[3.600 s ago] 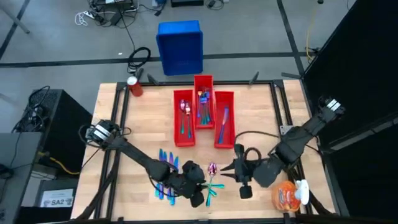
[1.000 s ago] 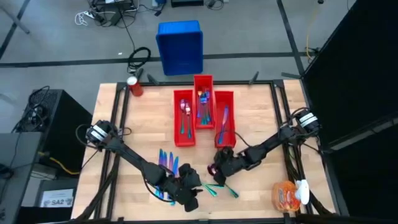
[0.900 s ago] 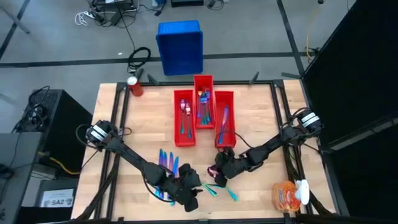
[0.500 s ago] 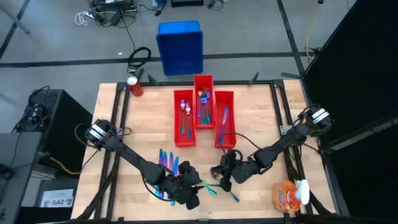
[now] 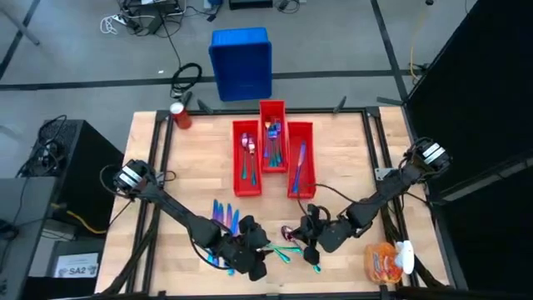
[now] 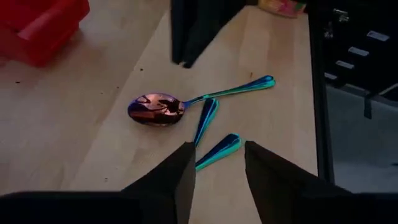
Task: Sort silverware
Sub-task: Put the iridescent spoon into the left orange bin
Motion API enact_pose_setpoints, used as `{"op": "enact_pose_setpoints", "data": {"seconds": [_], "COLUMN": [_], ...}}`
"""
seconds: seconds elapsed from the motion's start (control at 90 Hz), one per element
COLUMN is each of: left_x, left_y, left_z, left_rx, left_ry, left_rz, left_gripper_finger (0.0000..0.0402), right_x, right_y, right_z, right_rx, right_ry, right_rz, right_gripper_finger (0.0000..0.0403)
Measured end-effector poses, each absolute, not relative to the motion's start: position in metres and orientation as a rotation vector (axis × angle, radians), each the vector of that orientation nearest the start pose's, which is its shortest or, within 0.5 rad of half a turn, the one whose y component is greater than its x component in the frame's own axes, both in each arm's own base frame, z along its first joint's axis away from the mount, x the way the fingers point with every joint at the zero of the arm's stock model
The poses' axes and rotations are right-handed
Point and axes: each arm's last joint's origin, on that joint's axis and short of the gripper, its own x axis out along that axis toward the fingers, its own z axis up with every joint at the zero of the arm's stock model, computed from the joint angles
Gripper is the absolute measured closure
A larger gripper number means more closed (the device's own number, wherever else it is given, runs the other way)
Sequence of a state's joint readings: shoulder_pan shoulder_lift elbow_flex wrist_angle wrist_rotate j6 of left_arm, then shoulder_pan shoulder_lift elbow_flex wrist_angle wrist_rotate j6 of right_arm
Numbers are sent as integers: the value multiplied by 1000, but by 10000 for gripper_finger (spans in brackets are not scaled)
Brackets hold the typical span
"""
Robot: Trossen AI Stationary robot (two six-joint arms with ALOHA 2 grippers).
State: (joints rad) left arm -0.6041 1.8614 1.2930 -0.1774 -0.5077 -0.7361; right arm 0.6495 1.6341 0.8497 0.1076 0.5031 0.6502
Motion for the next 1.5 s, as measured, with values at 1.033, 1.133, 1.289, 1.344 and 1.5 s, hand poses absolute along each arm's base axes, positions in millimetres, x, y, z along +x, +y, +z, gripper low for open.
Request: {"op": "enact_pose_setpoints", "data": {"seconds": [1.033,1.133,1.289,1.344,1.5], "left_x": [339,338,338,338,338], "left_y": [-218,-219,-219,-219,-219], "left_z": [212,212,212,212,212], "left_rx": [-321,-318,-317,-317,-316], "left_ry": [622,622,623,622,623], "left_rz": [144,141,141,141,141], "left_gripper_finger": [279,279,279,279,279], "right_x": [282,279,279,280,281], "right_y": [234,227,218,215,209], "right_z": [162,154,141,138,132], "right_rx": [131,173,227,239,266], "right_ry": [928,978,982,974,954], "right_rz": [-208,-243,-261,-262,-265], "right_gripper_finger": [309,297,265,253,229]}}
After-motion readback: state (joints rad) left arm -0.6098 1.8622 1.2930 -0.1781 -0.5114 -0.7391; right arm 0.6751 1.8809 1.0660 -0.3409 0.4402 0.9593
